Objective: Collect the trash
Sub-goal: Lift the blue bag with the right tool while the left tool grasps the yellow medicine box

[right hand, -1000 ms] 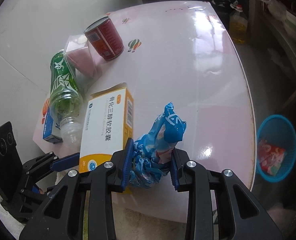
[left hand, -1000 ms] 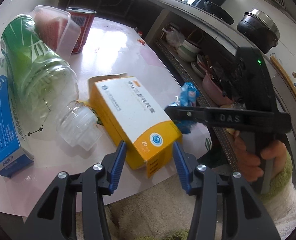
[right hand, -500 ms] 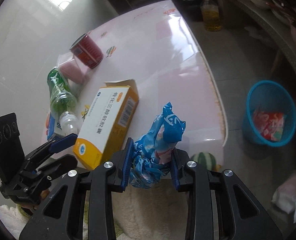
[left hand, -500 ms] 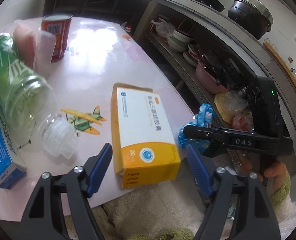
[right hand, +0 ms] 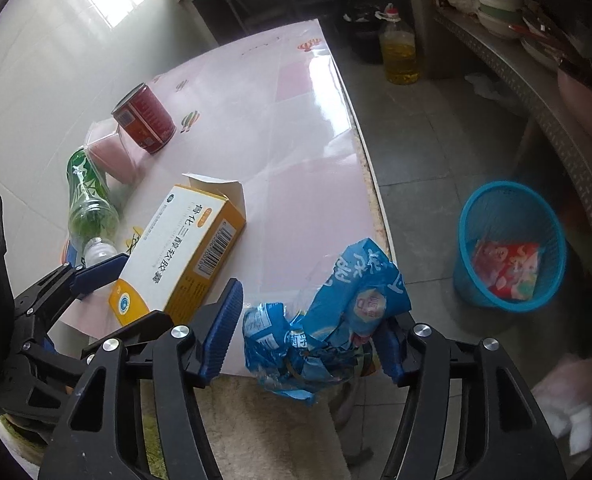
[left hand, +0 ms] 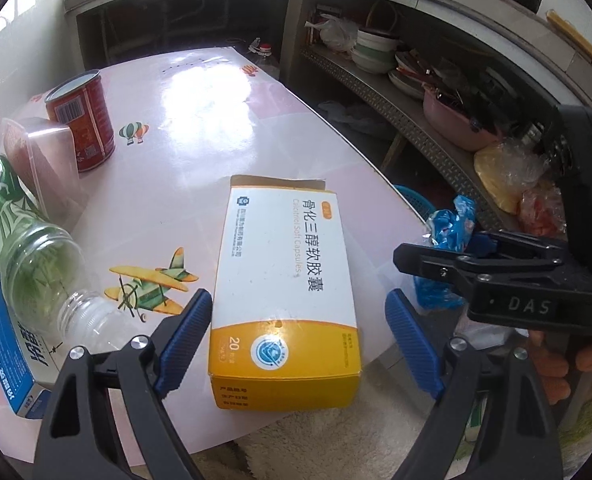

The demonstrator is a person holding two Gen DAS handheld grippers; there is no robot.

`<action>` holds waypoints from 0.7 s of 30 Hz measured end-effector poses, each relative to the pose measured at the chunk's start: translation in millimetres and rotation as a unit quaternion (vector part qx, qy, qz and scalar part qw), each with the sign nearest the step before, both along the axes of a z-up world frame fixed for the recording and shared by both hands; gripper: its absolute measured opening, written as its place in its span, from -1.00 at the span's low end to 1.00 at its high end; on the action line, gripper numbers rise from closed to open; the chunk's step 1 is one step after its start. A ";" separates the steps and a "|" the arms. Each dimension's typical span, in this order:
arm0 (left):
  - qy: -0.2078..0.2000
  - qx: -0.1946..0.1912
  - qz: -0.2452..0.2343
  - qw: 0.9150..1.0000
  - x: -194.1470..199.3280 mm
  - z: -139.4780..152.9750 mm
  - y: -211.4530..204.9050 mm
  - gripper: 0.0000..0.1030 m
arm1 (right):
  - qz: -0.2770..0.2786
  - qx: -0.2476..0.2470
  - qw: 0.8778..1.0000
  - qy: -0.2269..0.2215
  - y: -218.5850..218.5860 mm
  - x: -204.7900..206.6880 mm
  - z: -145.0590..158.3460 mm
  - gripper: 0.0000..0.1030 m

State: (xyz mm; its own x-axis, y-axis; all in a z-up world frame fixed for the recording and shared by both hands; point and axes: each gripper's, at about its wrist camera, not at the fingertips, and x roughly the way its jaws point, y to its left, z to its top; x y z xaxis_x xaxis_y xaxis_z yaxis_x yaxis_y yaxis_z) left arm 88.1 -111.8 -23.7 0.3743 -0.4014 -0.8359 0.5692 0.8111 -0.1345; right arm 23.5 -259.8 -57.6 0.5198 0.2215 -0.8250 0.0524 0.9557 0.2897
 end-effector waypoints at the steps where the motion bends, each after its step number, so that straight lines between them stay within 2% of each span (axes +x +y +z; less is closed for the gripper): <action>1: -0.005 0.003 0.000 1.000 -0.6 0.7 1.1 0.67 | -0.002 -0.003 1.000 -0.002 -1.5 -1.0 0.7 0.22; 9: -0.015 0.032 0.002 0.999 7.5 -4.0 -8.9 0.71 | -0.015 0.001 1.000 -0.003 -11.5 -5.6 -0.9 0.22; 21: -0.005 0.059 0.010 0.998 15.3 -17.7 -21.3 0.70 | -0.006 -0.039 0.999 -0.001 -0.4 -10.2 -2.2 -0.14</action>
